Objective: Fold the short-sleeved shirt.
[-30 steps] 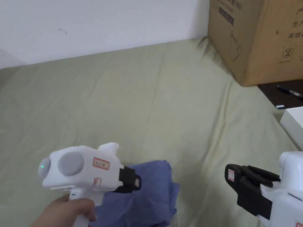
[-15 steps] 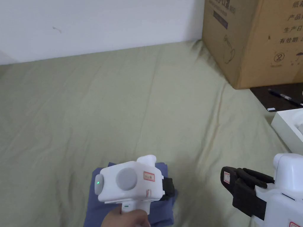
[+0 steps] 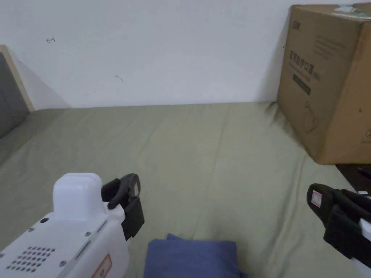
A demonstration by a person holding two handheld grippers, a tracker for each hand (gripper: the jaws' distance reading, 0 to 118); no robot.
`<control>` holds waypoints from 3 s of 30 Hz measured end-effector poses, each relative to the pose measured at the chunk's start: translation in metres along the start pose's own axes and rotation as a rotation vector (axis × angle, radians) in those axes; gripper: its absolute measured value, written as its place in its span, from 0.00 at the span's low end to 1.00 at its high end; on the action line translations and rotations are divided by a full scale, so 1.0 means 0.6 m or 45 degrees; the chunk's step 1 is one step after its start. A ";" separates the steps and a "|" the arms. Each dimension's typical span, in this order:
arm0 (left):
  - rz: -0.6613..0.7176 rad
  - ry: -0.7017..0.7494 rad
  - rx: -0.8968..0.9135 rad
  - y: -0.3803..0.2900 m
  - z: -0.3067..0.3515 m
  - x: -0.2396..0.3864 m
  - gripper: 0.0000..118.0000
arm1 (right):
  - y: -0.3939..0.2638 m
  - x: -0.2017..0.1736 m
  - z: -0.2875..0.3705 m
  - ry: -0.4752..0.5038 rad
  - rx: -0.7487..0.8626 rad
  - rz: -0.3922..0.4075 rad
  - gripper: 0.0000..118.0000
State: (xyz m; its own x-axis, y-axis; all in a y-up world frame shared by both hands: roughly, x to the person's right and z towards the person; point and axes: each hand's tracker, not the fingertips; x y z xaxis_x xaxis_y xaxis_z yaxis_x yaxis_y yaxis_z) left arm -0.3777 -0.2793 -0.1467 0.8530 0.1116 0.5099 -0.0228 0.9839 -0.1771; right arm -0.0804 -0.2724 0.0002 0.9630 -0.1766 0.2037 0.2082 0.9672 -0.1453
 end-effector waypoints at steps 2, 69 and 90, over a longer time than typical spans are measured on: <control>-0.030 0.120 0.154 -0.003 0.031 -0.006 0.00 | 0.005 -0.013 0.010 -0.010 0.138 0.030 0.00; 1.284 -1.015 -1.359 -0.392 -0.389 -0.196 1.00 | -0.339 0.026 -0.362 0.108 -1.363 0.025 0.00; 0.332 -0.479 -1.269 -0.170 -0.263 -0.306 0.18 | -0.239 -0.023 -0.291 0.068 -1.102 -0.208 0.00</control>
State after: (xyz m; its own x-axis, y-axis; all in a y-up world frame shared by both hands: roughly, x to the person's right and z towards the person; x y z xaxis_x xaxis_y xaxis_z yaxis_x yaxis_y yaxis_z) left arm -0.4499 -0.4222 -0.3549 0.6658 0.5016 0.5523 0.3969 0.3888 -0.8315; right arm -0.0937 -0.4408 -0.1507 0.9120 -0.3299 0.2439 0.3801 0.4553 -0.8052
